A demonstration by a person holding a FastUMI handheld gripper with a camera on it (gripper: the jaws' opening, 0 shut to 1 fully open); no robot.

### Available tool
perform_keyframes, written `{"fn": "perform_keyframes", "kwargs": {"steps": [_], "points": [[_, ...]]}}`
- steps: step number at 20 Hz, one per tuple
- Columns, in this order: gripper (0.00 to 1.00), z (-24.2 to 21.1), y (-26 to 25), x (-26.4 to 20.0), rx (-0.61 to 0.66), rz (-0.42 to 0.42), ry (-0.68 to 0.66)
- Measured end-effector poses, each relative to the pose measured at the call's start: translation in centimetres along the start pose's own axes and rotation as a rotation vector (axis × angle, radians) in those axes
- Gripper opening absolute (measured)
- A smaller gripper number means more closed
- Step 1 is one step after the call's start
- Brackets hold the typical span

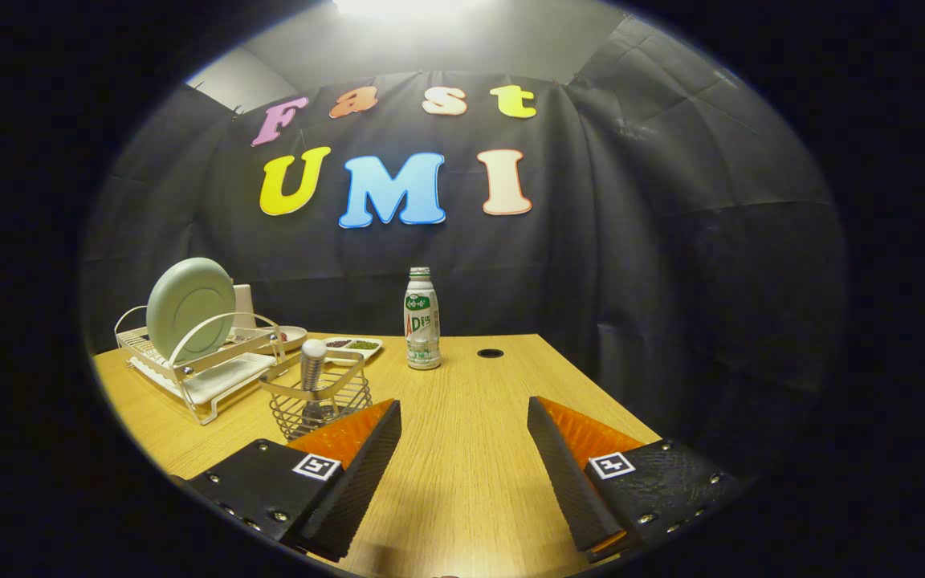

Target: Take the plate from the dish rack, then take the spoon from the basket and place it into the plate.

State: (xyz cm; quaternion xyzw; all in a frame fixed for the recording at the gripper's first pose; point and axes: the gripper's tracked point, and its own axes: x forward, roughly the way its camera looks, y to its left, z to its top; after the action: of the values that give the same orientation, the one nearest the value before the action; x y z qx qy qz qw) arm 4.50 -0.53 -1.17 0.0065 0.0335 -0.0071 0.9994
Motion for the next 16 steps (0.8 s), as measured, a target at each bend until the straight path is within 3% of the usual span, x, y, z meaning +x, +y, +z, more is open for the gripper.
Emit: {"fn": "perform_keyframes", "kwargs": {"steps": [4,7,11,16], "points": [[0.97,2.6,-1.7,3.8,0.014,-0.081,-0.042],[0.97,6.1,-4.1,4.0,-0.005,-0.214,-0.071],[0.97,9.3,-6.2,-0.3,-0.057,-0.383,-0.046],[0.97,11.6,-5.2,-7.8,-0.013,-0.553,-0.021]]}}
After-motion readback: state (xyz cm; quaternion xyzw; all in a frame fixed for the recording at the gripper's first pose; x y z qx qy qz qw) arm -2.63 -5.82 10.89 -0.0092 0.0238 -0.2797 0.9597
